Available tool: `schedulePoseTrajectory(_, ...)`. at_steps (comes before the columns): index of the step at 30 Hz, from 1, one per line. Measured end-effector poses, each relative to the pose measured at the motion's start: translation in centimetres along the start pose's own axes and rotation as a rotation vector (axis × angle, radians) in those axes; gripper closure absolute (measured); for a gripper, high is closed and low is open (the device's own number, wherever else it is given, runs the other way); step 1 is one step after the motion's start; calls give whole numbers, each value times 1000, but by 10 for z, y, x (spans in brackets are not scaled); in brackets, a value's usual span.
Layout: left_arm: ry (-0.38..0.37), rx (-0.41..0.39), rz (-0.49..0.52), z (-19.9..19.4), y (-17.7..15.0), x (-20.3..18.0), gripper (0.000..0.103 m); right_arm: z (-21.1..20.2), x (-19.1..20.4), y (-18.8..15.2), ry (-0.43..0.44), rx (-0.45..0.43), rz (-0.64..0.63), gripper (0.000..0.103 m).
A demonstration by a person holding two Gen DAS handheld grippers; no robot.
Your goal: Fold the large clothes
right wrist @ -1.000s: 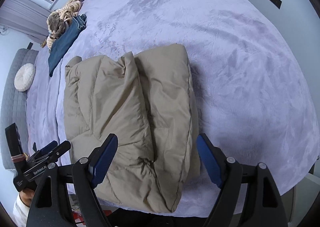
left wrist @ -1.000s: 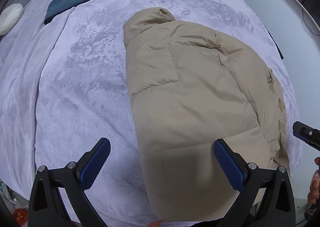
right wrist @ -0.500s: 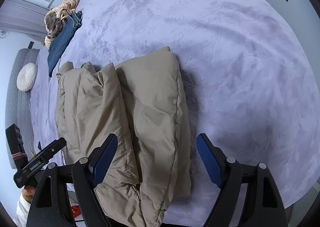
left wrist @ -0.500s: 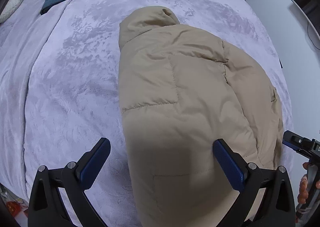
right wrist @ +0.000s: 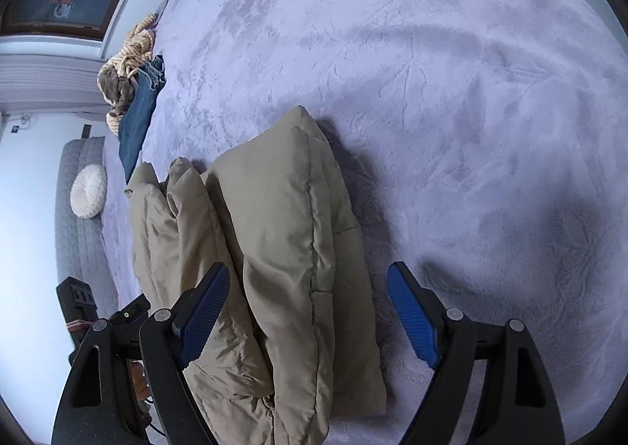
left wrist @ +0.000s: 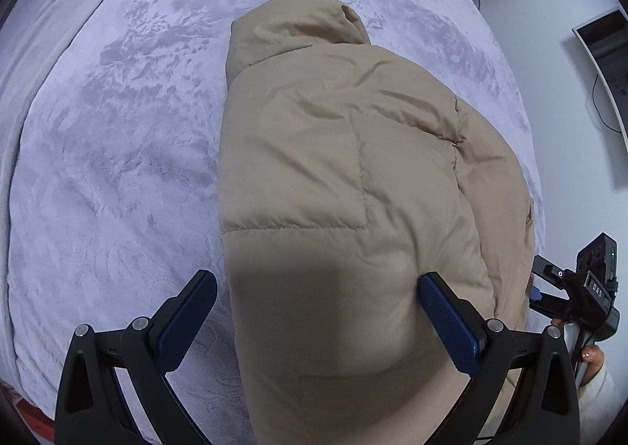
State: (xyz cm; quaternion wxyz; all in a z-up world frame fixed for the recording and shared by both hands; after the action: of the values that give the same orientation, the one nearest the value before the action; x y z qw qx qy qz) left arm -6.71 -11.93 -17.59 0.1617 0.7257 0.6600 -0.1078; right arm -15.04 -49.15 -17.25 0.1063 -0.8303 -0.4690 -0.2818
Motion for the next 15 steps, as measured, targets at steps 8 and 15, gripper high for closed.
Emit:
schedulePoseTrajectory(8,-14,6,6,7,0,-6,0,38,-10,11,158,44,63,18)
schedulePoseTrajectory(15,-19,10,3,12,1,-10,0,45,16,14,342,60,41,0)
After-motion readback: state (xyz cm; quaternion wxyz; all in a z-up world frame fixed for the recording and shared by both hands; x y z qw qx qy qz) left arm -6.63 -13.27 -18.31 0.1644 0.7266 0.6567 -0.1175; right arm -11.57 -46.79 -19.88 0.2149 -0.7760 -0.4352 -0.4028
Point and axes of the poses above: each gripper's, at about its wrist camera, not at the fingertips, and z roughly the way its jaws point, x to its left, y to its top, the point moved 6 cm from there along z, roughly the way its jaws point, and after that the axes turned 6 degrees about -z, right-handed, at the moved point
